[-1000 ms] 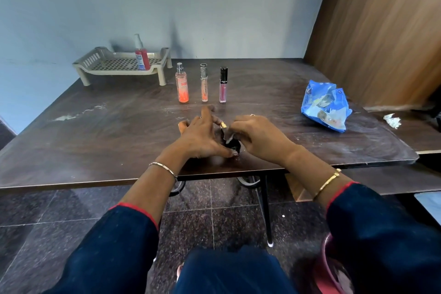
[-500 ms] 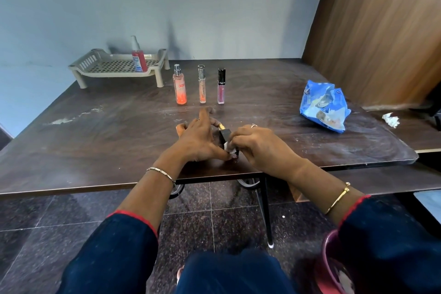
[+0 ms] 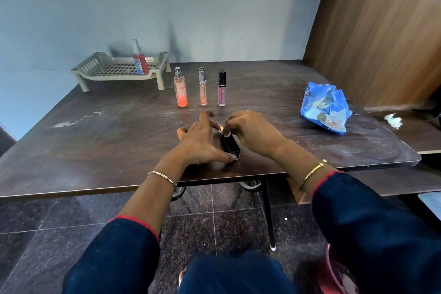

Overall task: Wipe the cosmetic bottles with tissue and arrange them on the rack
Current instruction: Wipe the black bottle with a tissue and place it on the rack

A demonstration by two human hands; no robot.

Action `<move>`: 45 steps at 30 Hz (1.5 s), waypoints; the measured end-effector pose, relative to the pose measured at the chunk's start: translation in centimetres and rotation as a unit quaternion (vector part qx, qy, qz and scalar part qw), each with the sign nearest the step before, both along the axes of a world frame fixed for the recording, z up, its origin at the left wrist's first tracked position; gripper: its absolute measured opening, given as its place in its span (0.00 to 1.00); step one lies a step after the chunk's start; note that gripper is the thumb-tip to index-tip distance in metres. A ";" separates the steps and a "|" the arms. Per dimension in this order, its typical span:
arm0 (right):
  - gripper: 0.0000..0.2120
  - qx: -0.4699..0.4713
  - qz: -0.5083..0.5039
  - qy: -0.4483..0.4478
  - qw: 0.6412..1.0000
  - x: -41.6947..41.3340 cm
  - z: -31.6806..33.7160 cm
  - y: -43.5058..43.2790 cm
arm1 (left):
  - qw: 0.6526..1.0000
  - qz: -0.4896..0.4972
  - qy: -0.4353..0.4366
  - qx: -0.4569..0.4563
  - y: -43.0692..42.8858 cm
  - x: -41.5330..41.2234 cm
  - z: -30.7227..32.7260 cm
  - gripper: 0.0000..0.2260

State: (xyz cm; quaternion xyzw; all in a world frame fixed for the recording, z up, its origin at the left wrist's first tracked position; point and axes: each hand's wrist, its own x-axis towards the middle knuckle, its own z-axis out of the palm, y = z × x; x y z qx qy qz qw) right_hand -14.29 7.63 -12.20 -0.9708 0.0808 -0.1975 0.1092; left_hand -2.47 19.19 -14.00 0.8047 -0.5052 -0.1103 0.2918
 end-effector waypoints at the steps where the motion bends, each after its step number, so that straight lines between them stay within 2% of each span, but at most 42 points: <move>1: 0.11 -0.002 -0.003 0.002 1.000 0.2 0.1 -0.1 | 1.000 -0.001 0.002 0.002 0.0 0.0 0.0 0.46; 7: 0.11 0.014 -0.022 0.012 1.000 -1.3 0.1 0.0 | 0.999 -0.003 -0.009 0.043 -0.1 -0.1 0.4 0.45; 10: 0.14 0.047 -0.012 0.042 0.998 -2.9 0.8 -0.8 | 0.996 -0.024 -0.029 0.083 -0.3 -0.1 0.7 0.53; 12: 0.14 0.084 -0.030 0.010 0.996 -3.9 0.8 -1.2 | 0.992 -0.041 -0.049 0.112 -0.5 -0.2 1.1 0.56; 15: 0.10 0.121 -0.076 -0.055 0.988 -4.7 0.1 -1.5 | 0.988 -0.045 -0.072 0.127 -1.0 -0.4 1.7 0.54; 19: 0.09 0.182 -0.109 -0.107 0.971 -4.9 -0.5 -1.5 | 0.988 -0.057 -0.085 0.119 -1.5 -0.6 2.2 0.52; 23: 0.13 0.233 -0.118 -0.121 0.958 -4.6 -0.8 -1.4 | 0.994 -0.082 -0.024 0.067 -1.5 -1.0 1.5 0.51; 29: 0.08 0.258 -0.134 -0.134 0.947 -3.2 -0.4 -0.9 | 0.997 -0.073 0.024 0.032 -0.3 -0.5 0.4 0.48; 33: 0.07 0.243 -0.117 -0.107 0.957 -2.1 -0.1 -0.2 | 0.994 -0.077 0.049 0.052 0.4 0.4 0.3 0.53; 36: 0.07 0.171 -0.110 -0.084 0.976 -1.1 -0.1 0.0 | 0.993 -0.075 0.082 0.046 0.5 0.6 0.0 0.58; 41: 0.10 0.057 -0.069 -0.019 0.996 -0.5 -0.6 1.1 | 0.995 -0.065 0.070 0.020 0.4 0.8 -0.4 0.55; 45: 0.13 -0.004 -0.049 -0.004 0.999 -1.0 -0.5 1.5 | 0.997 -0.051 0.059 0.002 0.4 0.6 -0.6 0.52</move>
